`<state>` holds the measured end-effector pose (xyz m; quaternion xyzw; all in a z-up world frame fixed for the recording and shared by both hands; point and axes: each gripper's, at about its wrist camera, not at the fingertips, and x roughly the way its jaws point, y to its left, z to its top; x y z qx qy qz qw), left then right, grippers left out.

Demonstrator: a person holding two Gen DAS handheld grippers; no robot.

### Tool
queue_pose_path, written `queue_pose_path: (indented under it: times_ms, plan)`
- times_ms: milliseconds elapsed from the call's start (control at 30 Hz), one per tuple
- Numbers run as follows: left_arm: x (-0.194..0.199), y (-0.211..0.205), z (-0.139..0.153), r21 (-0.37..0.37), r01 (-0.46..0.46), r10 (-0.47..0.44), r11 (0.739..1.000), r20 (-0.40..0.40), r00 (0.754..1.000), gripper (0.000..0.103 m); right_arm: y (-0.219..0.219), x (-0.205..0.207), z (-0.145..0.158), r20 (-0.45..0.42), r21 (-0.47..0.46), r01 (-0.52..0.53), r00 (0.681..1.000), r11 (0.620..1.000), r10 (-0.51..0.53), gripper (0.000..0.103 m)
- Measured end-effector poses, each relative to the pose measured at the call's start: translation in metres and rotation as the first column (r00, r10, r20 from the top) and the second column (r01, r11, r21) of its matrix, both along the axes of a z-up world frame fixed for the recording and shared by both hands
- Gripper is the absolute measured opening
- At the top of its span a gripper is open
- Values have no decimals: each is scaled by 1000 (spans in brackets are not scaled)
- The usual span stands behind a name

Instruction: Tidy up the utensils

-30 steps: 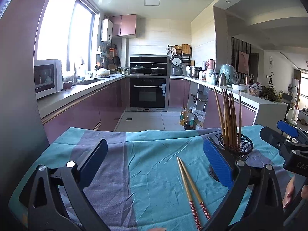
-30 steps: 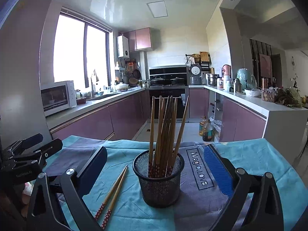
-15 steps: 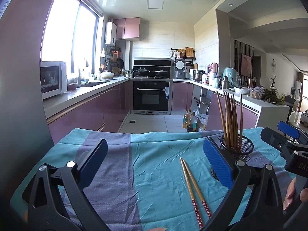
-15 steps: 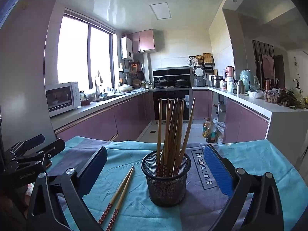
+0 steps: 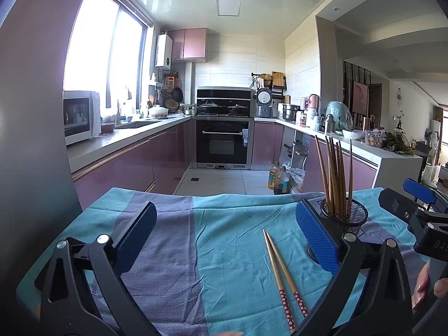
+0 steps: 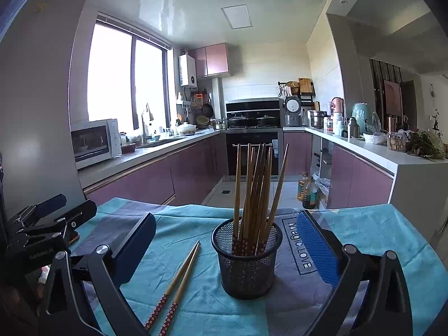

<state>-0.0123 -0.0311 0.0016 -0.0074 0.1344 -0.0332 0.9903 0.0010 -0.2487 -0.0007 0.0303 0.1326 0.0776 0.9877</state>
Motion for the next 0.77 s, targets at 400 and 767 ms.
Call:
queue_pose_path:
  times_ms: [400,767]
  plan:
    - [-5,-3,0,10,-5,5,1000,21,1000,98,2,0,0,-1,2,-11,1000,1000,11,97]
    - [4,-5,-9,12,14,-14,1000,-32,999,98,0,5,-5,-24,4,-7,1000,1000,7,97]
